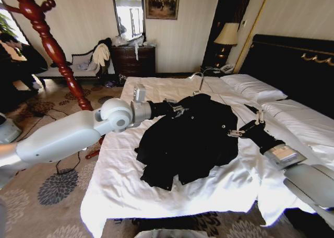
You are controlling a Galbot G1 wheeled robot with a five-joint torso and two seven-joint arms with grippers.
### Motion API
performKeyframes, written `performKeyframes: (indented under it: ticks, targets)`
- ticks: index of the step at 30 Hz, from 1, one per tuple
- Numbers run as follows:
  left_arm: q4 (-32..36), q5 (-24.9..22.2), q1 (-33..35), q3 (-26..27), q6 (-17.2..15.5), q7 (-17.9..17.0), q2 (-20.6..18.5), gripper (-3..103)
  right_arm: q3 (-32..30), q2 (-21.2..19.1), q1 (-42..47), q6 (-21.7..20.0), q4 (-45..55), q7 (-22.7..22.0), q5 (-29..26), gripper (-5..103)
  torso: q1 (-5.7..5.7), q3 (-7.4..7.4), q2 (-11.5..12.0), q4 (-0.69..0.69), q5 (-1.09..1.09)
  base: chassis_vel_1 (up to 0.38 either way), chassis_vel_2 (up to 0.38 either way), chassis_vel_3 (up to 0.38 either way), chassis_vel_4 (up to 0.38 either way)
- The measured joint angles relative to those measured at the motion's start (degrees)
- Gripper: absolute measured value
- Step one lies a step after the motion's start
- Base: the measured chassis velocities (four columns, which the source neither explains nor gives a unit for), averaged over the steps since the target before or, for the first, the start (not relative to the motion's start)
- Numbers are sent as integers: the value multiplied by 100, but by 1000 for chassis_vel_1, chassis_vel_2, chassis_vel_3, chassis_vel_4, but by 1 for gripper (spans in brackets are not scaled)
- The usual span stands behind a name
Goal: Pick up the clothes from the bed and hang them on the clothes hanger.
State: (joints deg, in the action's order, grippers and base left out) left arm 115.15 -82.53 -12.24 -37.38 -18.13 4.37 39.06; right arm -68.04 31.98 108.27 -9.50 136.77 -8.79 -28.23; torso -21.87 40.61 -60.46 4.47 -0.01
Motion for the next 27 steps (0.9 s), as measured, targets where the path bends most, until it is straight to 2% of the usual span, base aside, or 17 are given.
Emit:
performKeyframes:
  ticks: [1,3,7,14,17,21,23,27]
  targets:
    - [25,-5,95,114,0,-11,-59,16,1,78,-7,-87,52,-71,-233,100,0,0,0,0,0,0,0,0,0]
    - [38,-2,151,176,1,-19,-91,16,2,127,-14,-119,75,-99,-339,100,0,0,0,0,-1,0,0,0,0]
    - [100,280,708,620,107,-182,-252,16,105,594,-67,-185,120,-173,-752,100,0,0,0,0,0,0,0,0,0]
    - [221,494,1466,1112,180,-238,-518,16,155,1096,-63,-147,94,-161,-896,100,0,0,0,0,-1,0,0,0,0]
    - [364,543,2050,1570,191,-241,-739,16,252,1550,-119,9,30,-46,-991,100,0,0,0,-1,-1,0,0,0,0]
    - [507,625,2408,1801,226,-259,-940,16,461,1951,-124,284,-95,184,-798,100,0,0,0,-1,-2,0,0,0,0]
    - [597,715,2597,1917,265,-279,-1128,16,659,2224,-103,523,-210,407,-483,100,0,0,0,-1,0,0,0,0,0]
    - [646,724,2681,2005,278,-332,-1220,16,837,2427,-107,655,-299,577,-91,100,0,0,0,-1,-1,0,0,0,0]
